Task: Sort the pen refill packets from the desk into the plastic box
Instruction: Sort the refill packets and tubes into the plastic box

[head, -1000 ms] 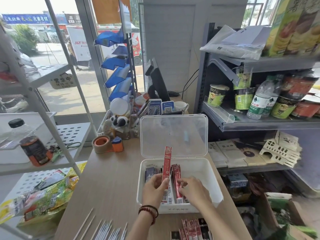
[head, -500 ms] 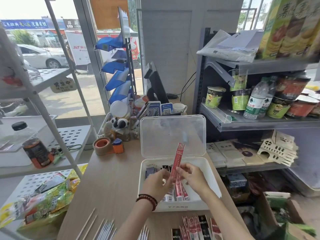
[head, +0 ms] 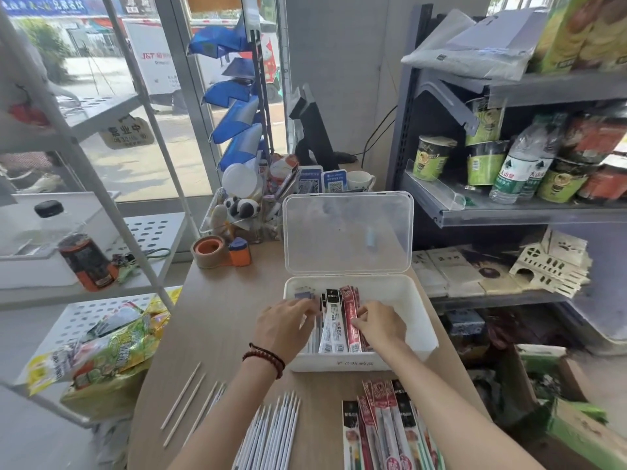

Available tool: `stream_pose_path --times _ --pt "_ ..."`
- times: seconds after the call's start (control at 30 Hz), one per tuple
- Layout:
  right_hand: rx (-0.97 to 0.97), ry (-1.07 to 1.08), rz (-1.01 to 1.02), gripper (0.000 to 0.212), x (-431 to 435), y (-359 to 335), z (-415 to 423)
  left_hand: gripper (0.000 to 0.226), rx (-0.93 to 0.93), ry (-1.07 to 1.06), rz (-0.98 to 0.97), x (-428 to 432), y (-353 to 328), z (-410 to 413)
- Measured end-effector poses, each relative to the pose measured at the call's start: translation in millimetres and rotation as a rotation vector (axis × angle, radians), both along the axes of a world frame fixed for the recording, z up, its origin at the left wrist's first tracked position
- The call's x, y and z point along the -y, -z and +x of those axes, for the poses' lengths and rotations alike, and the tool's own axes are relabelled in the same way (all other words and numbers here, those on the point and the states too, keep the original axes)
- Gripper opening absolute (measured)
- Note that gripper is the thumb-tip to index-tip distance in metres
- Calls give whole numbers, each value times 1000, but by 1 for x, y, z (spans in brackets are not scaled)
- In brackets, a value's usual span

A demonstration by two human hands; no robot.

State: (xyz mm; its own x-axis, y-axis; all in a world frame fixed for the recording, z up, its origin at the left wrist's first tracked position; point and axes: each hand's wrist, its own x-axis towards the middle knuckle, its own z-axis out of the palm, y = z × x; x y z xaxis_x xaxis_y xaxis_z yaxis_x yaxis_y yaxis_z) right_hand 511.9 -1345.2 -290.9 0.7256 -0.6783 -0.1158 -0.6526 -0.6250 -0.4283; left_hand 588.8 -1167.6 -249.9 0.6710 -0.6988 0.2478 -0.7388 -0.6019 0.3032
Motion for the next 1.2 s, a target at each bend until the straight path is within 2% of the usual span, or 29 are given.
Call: stream_pose_path --times 0.17,0.27,0.4,0.5,0.6,0.73,0.9,1.0,1.2 --pt "-17 -43 -76 29 -3 -8 -2 19 44 -6 -9 -5 -3 -2" --pt "-4 -184 -148 39 -10 -26 -13 19 7 -8 -17 -7 -9 -9" --pt "131 -335 -280 33 -29 -49 -53 20 -24 -2 -60 -12 -15 -35" --pt "177 -361 -219 28 -37 -46 -88 19 -105 25 -62 -18 -8 -64" --pt "139 -274 -50 30 -44 -30 -129 17 -254 35 -28 -33 15 -97" --pt "18 -103 36 29 -56 -5 -186 28 -420 4 137 -51 48 -129" --pt "-82 78 138 50 -68 12 -221 41 -584 -26 173 -57 60 -154" --pt "-107 119 224 59 -74 16 -223 54 -652 -44 166 -55 60 -162" --pt "-107 102 254 58 -76 15 -213 62 -716 -16 157 -47 63 -162"
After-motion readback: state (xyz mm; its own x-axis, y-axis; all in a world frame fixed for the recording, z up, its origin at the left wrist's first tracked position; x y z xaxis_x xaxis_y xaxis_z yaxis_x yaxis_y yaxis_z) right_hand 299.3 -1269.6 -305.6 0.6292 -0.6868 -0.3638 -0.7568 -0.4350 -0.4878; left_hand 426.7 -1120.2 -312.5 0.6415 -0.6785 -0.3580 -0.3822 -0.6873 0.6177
